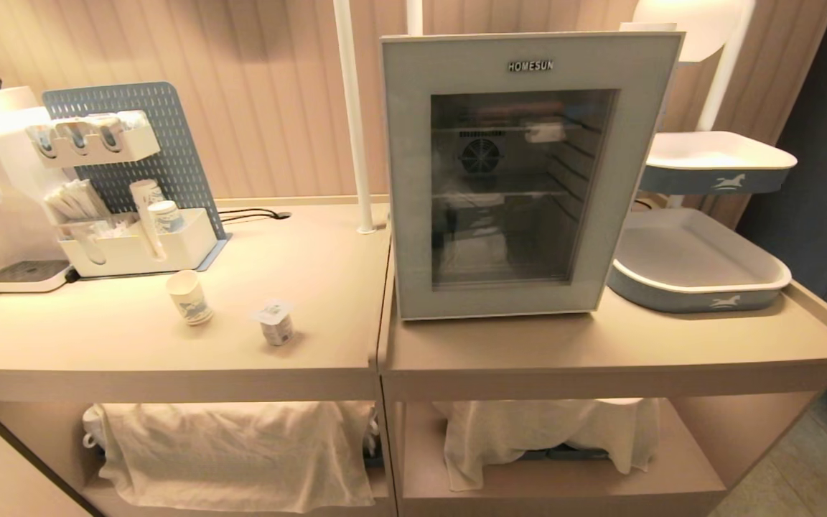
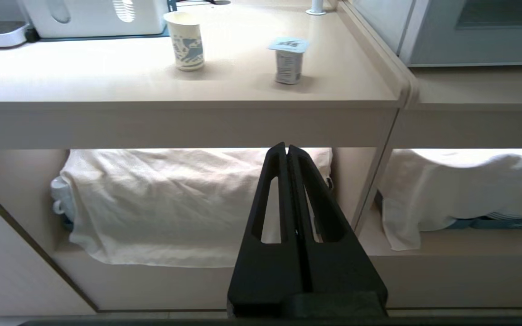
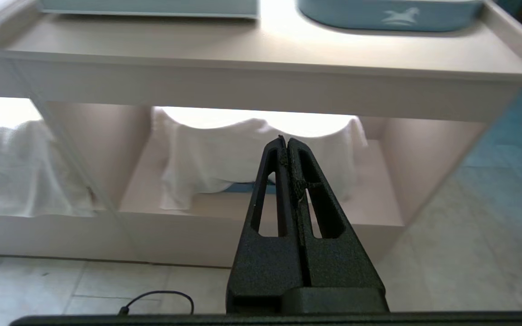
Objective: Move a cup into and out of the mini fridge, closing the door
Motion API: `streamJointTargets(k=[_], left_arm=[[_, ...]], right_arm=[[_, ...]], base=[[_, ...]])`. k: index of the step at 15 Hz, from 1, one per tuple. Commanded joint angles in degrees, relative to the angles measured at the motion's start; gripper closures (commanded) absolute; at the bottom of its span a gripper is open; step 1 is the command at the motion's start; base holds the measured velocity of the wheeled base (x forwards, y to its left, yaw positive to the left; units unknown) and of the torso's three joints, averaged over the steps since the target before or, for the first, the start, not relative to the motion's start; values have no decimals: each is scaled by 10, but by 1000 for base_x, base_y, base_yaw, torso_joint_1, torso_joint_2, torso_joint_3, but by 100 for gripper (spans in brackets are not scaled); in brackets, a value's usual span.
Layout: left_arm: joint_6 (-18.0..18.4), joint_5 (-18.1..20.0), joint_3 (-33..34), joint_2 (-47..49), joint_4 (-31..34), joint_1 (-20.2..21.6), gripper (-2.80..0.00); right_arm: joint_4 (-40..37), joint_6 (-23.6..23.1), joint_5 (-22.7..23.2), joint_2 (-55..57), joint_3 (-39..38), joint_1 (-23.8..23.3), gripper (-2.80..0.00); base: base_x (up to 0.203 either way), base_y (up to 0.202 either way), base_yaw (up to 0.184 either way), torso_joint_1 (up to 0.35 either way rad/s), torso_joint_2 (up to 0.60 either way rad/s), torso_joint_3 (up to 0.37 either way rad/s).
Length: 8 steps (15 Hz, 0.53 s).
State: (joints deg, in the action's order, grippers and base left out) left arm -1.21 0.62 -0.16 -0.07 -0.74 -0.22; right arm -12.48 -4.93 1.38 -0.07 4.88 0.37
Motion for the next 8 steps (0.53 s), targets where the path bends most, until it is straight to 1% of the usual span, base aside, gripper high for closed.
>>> streamJointTargets(k=[1, 8], left_arm=[[0, 0, 1, 0, 0, 0, 0], [0, 0, 1, 0, 0, 0, 0]], right_arm=[[-1, -1, 0, 1, 0, -1, 0], [-1, 1, 0, 2, 0, 0, 0]], base=[[0, 184, 2, 5, 2, 2], [0, 193, 1, 0, 2, 0]])
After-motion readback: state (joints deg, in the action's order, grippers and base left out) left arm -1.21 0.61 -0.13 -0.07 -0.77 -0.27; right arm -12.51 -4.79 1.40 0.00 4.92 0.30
